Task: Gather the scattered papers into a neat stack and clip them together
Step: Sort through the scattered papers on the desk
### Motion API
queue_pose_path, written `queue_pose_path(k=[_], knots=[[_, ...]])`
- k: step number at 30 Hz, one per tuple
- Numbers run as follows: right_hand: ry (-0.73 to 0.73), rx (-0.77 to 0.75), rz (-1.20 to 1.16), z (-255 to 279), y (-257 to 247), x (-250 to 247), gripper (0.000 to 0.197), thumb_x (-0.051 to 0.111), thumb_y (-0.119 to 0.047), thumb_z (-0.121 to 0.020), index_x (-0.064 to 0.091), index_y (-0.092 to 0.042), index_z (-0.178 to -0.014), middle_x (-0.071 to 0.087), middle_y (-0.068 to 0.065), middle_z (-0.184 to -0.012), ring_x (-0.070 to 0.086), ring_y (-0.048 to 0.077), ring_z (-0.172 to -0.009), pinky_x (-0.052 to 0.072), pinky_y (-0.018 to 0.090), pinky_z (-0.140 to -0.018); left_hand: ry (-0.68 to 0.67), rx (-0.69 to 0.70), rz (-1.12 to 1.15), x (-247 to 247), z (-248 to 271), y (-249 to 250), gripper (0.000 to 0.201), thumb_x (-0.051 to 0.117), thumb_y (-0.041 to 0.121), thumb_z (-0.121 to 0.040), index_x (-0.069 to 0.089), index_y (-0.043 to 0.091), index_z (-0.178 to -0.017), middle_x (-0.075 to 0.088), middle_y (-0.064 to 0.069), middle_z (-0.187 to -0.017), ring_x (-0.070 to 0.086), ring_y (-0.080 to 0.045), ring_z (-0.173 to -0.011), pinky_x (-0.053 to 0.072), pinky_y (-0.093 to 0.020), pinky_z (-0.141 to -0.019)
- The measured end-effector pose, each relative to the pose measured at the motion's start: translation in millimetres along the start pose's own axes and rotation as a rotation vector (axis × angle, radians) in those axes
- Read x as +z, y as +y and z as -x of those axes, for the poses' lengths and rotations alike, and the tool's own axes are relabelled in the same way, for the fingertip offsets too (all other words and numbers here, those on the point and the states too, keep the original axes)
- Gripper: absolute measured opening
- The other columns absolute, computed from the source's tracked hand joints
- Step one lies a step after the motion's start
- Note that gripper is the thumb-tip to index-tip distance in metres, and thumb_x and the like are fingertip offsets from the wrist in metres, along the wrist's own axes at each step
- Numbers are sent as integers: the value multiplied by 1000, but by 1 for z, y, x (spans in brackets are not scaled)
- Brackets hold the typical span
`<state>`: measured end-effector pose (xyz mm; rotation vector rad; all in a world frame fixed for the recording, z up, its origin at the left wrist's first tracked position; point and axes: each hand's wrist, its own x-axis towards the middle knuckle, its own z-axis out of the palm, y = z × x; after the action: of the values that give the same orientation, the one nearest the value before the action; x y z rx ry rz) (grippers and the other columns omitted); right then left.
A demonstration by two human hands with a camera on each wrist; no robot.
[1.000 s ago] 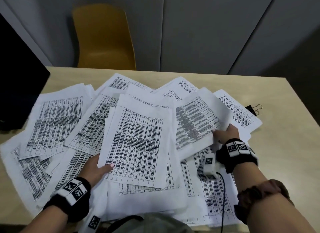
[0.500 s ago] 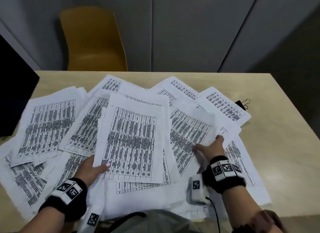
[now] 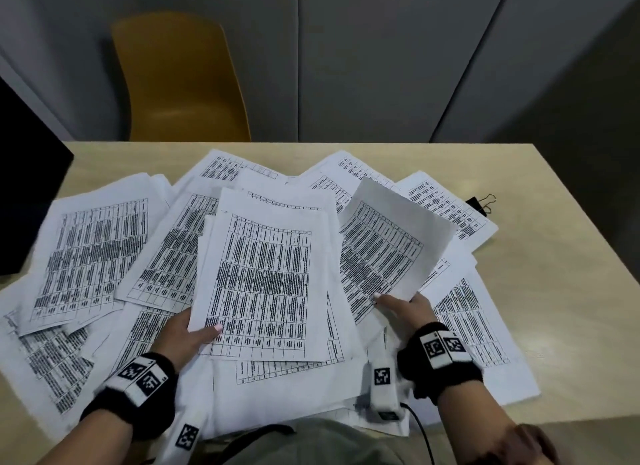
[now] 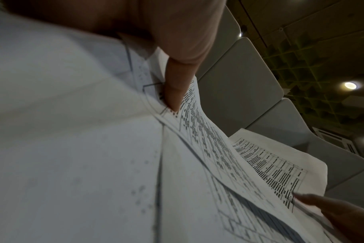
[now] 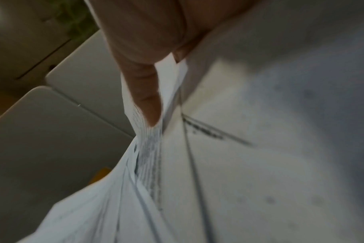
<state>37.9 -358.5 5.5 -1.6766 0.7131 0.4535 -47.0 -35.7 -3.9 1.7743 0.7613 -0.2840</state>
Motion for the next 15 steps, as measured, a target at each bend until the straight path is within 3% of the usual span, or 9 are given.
queue_pose_path(k=[2, 3, 4, 7, 8, 10, 12, 15], knots=[[-64, 100, 98, -1, 2, 3, 81, 84, -38, -59, 48, 13, -111, 61, 16, -101, 61, 23, -84, 47, 34, -81, -8, 4, 1, -1, -2, 1, 20, 65, 2, -81, 60, 18, -92, 66, 0, -88, 61, -22, -89, 41, -34, -88], [-28, 106, 201, -1, 4, 8, 92, 82, -39, -61, 39, 9, -126, 56, 19, -116, 59, 28, -98, 45, 36, -86, -16, 1, 2, -1, -2, 2, 21, 65, 3, -81, 60, 19, -93, 67, -1, -89, 61, -22, -89, 41, -35, -88], [43, 77, 277, -1, 4, 11, 86, 78, -34, -66, 36, 5, -131, 54, 20, -121, 57, 31, -103, 46, 37, -86, -26, -1, 2, -1, -1, 2, 21, 65, 3, -81, 60, 18, -94, 67, 0, -90, 61, -21, -88, 41, -35, -88], [224, -56, 205, 2, -8, 7, 49, 68, -21, -67, 51, 4, -105, 61, 18, -90, 58, 24, -72, 53, 36, -59, -36, -4, 0, -1, -1, 2, 20, 65, 4, -81, 61, 20, -91, 66, 2, -89, 60, -20, -87, 41, -34, -87], [271, -83, 170, 4, -16, 2, 39, 67, -17, -73, 52, 4, -102, 60, 17, -86, 57, 22, -67, 47, 27, -53, -38, -2, 0, -1, 0, 3, 21, 65, 4, -81, 60, 23, -88, 66, 2, -88, 60, -19, -87, 40, -34, -86], [371, -159, 149, 8, -34, -13, 29, 61, -11, -83, 54, 4, -107, 61, 19, -92, 59, 25, -75, 44, 20, -60, -31, -2, 4, -1, 0, 3, 22, 65, 4, -81, 59, 25, -85, 65, 3, -86, 60, -18, -85, 40, -34, -85], [494, -289, 125, 17, -53, -25, 28, 58, -10, -85, 55, 7, -108, 63, 24, -103, 59, 31, -87, 43, 25, -72, -23, -3, -1, -2, -1, 3, 22, 65, 4, -81, 59, 24, -85, 65, 3, -86, 59, -20, -85, 40, -35, -86], [646, -459, 23, 27, -74, -28, 30, 60, -14, -85, 58, 7, -106, 64, 26, -102, 62, 37, -92, 45, 32, -75, -22, -15, 1, -2, -3, 2, 21, 65, 3, -80, 60, 22, -86, 67, -2, -88, 61, -25, -89, 42, -37, -87]])
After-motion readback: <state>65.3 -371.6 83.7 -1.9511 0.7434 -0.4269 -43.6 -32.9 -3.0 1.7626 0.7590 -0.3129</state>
